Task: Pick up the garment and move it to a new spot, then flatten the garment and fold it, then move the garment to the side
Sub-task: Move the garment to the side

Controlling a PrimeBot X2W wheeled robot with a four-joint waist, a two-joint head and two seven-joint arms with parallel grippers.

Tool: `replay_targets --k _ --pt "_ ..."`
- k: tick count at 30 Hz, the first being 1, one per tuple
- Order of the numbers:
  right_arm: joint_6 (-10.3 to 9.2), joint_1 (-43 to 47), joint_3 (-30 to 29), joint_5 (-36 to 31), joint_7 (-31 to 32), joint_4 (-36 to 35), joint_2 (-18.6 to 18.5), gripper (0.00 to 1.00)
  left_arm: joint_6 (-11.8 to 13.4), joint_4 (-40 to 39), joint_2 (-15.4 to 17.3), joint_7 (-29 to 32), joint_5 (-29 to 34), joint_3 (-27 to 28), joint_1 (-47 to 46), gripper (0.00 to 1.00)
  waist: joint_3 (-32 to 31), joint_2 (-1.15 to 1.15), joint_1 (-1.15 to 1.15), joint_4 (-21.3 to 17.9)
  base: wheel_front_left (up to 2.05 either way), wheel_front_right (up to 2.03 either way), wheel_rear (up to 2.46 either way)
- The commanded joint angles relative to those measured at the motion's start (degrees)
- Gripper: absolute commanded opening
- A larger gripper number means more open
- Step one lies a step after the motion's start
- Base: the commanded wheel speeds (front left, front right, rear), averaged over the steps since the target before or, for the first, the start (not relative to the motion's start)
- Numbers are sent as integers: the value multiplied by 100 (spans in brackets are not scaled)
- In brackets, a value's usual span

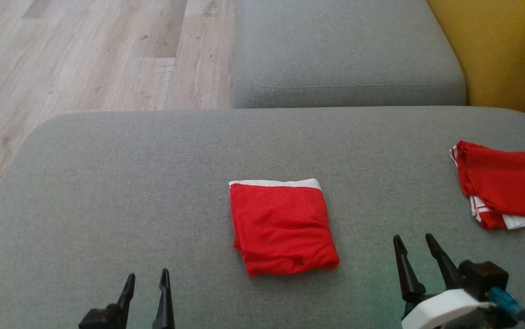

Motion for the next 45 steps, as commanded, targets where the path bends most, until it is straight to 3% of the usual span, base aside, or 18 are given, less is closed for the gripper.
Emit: replay_targets --k 1,10,19,32,42,43,44,45 --pt "-4 -175 122 36 6 -226 -26 100 -5 -122 87 -65 51 207 -320 100 4 0 0 5 0 0 0" --pt "-4 -216 21 -50 195 -165 -26 100 -7 -129 83 -48 56 171 -371 100 36 0 0 199 0 0 0" --pt "-4 -932 -210 3 1039 34 -26 100 15 -165 91 -37 89 166 -417 100 161 0 0 639 0 0 0" --pt "-4 -1967 -785 -154 2186 1289 -26 100 -52 -61 -23 -45 125 113 -458 100 501 0 0 1772 0 0 0" --pt "-4 -2260 -698 66 2358 2576 -26 100 -113 39 -107 -63 188 133 -471 100 688 0 0 2100 0 0 0" --pt "-4 -2291 -669 114 2363 2676 -26 93 -113 38 -120 -64 196 140 -475 100 708 0 0 2095 0 0 0" --pt "-4 -2324 -632 182 2357 2762 -26 74 -113 34 -134 -65 203 148 -478 100 723 0 0 2085 0 0 0" --pt "-4 -2360 -589 236 2342 2837 -26 34 -119 27 -152 -67 204 157 -480 100 741 0 0 2068 0 0 0"
